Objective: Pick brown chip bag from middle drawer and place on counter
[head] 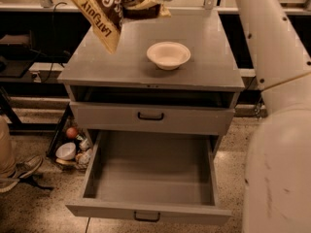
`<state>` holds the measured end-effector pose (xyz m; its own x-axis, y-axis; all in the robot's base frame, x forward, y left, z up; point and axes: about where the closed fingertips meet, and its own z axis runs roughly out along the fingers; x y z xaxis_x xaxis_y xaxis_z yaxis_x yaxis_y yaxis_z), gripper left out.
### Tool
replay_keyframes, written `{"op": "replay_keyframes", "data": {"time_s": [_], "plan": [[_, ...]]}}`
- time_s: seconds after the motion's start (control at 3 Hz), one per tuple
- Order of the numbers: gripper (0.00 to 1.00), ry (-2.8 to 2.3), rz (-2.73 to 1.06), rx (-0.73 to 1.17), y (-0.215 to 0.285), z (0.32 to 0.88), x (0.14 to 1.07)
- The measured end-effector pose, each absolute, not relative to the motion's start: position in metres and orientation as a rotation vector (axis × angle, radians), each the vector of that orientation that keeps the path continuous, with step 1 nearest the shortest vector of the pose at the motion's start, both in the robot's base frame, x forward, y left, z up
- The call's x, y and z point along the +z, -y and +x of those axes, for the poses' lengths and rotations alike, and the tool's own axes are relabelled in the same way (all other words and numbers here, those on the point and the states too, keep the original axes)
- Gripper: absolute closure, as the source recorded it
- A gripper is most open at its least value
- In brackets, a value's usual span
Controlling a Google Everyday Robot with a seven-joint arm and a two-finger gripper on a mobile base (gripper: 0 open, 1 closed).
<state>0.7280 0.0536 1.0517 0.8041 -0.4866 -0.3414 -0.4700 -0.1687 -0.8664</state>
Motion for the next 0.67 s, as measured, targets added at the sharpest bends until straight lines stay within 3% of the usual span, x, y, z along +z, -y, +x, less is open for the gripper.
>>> {"op": "replay_keyframes", "data": {"time_s": [0.67], "plan": [[1.0,-0.749,-1.97,0.0,-0.105,0.747,1.009]]}}
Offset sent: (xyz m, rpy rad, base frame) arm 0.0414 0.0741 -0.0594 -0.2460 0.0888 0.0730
